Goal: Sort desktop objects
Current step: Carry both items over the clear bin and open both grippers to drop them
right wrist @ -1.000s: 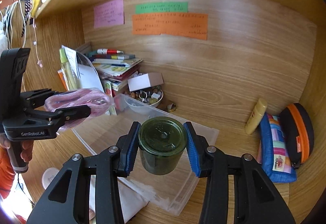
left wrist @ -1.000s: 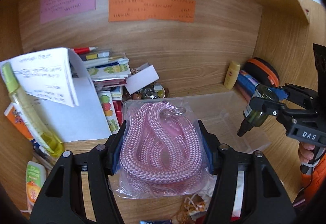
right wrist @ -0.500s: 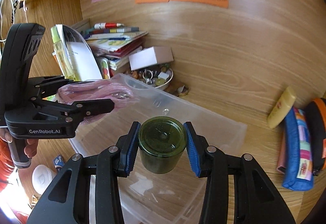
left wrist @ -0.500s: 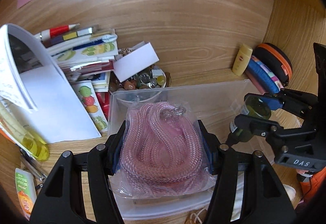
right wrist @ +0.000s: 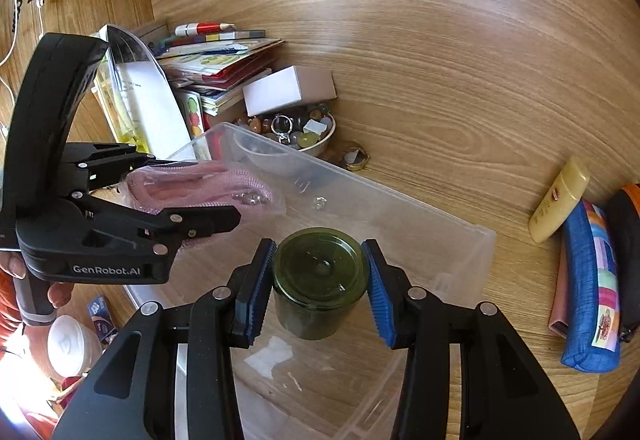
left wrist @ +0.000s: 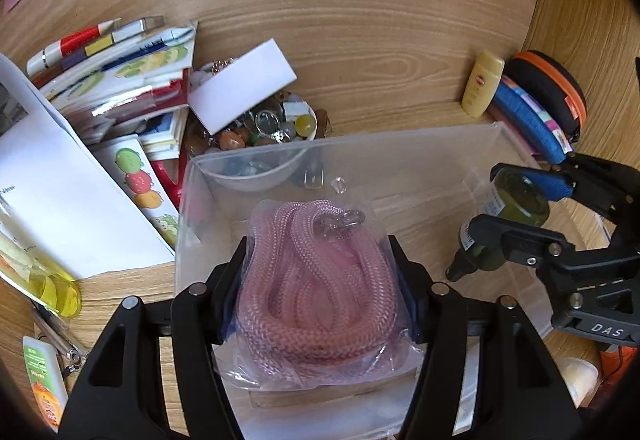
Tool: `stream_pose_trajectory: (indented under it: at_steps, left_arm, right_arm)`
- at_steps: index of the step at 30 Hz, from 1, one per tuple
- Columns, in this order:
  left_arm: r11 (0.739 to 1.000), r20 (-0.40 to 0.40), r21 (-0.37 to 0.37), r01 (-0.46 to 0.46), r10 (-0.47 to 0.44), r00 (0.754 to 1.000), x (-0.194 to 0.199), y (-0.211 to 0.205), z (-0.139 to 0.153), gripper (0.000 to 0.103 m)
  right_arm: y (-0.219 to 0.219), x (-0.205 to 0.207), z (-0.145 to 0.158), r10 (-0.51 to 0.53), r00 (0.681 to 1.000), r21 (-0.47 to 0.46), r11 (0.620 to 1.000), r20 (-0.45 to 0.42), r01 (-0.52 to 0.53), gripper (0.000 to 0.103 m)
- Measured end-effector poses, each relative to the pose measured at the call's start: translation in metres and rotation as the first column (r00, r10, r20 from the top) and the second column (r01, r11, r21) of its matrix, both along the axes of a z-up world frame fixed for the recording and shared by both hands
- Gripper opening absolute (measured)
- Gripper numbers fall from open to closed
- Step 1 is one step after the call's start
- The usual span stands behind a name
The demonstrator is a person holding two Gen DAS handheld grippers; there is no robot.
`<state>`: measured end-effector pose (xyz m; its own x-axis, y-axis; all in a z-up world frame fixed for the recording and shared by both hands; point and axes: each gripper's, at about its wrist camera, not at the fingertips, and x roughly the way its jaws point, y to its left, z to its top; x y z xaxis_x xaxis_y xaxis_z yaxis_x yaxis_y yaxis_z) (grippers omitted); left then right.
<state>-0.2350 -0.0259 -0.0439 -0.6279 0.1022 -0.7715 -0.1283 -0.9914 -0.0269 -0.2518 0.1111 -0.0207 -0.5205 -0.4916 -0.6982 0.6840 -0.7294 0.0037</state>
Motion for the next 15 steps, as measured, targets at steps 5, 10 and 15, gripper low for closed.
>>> stream_pose_trajectory:
  at_steps: [5,10,15]
  left_arm:
    - [1.000,0.004,-0.020,-0.007,0.007,1.000,0.002,-0.001,-0.002,0.062]
    - [0.999,-0.015,-0.041,-0.002,0.002,1.000,0.006,0.002,0.005,0.065]
    - [0.997,-0.033,-0.076,0.001,-0.004,0.999,0.009,0.005,0.009,0.073]
  right_arm:
    - [-0.003,0.000,0.000,-0.002,1.000,0.028,1.000,-0.009,0.002,0.041]
    - [-0.004,0.002,-0.002,0.000,1.000,0.041,0.999,-0.020,0.000,0.047]
    - [-0.002,0.004,0.000,-0.003,1.000,0.034,0.999,-0.030,0.004,0.058]
